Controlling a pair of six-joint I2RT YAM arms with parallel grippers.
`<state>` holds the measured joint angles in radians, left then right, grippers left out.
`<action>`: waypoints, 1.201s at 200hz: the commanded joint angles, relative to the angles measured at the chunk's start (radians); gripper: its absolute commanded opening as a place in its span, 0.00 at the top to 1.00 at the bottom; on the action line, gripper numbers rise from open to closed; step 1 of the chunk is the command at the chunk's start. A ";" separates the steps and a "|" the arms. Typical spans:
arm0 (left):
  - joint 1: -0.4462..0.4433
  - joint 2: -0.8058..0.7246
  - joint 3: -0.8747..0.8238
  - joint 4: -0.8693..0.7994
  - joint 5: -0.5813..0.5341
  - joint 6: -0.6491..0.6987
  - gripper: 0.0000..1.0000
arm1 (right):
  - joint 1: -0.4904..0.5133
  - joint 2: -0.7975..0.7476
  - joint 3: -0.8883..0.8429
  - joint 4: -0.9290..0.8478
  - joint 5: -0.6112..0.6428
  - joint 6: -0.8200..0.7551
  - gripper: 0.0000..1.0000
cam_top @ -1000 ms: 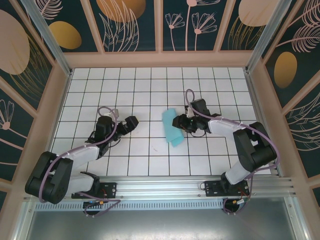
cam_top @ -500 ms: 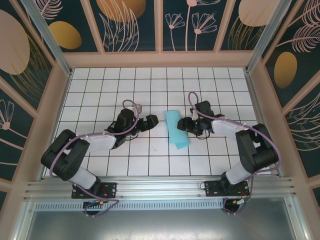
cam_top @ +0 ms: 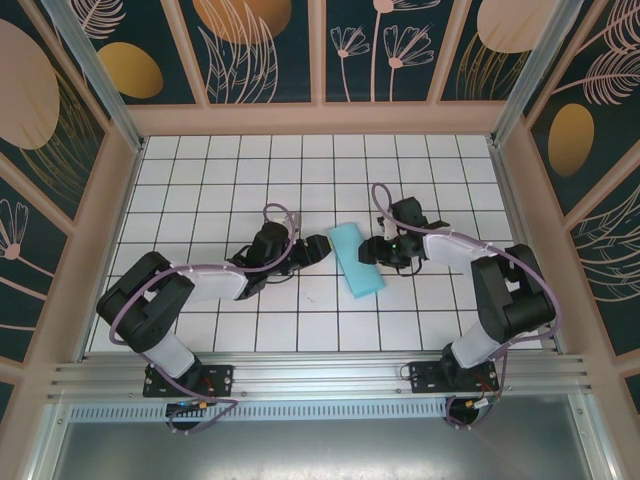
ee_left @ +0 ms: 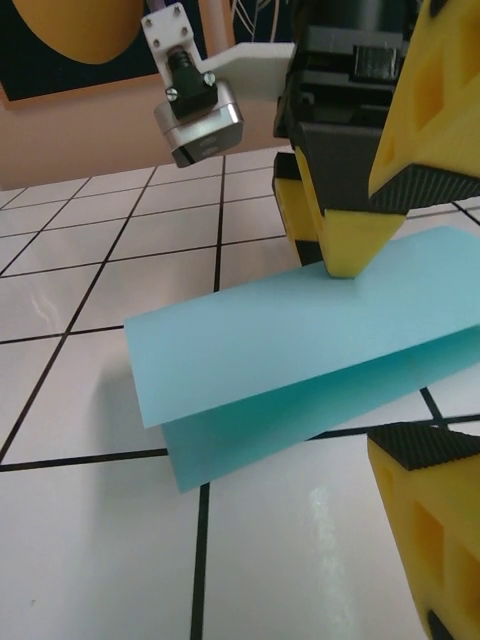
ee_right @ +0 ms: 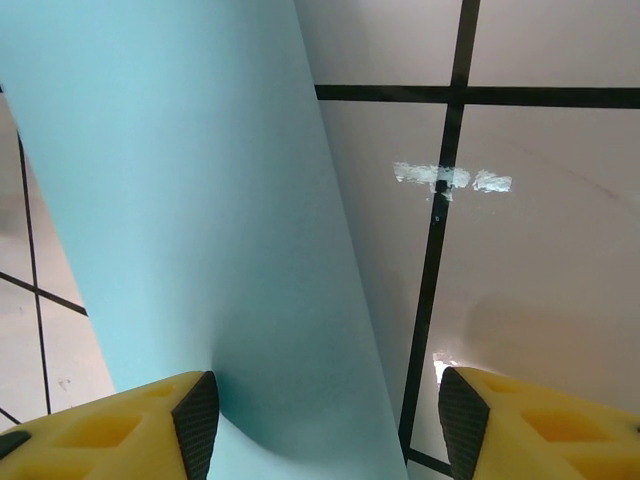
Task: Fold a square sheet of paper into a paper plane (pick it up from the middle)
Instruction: Hold the square sheet of paper at the center of the table.
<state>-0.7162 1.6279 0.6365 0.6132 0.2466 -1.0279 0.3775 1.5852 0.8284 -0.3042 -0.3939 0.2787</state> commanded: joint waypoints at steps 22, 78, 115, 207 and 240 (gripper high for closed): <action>-0.024 -0.008 -0.035 0.048 -0.101 -0.108 0.41 | -0.002 0.040 0.018 -0.014 -0.004 -0.030 0.42; -0.024 -0.026 -0.032 0.020 -0.122 -0.099 0.39 | -0.007 0.015 -0.038 0.054 -0.115 0.030 0.51; -0.024 -0.029 -0.025 0.028 -0.113 -0.107 0.38 | -0.014 -0.012 -0.097 0.151 -0.181 0.153 0.55; -0.024 -0.033 0.004 -0.016 -0.092 -0.081 0.37 | -0.006 -0.140 -0.256 0.313 -0.068 0.426 0.48; -0.025 -0.006 0.032 -0.023 -0.064 -0.072 0.37 | -0.004 -0.116 -0.225 0.276 -0.034 0.383 0.45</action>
<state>-0.7353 1.6009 0.6277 0.6033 0.1558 -1.1194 0.3710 1.4689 0.5781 -0.0147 -0.4774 0.6720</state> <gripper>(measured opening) 0.627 0.544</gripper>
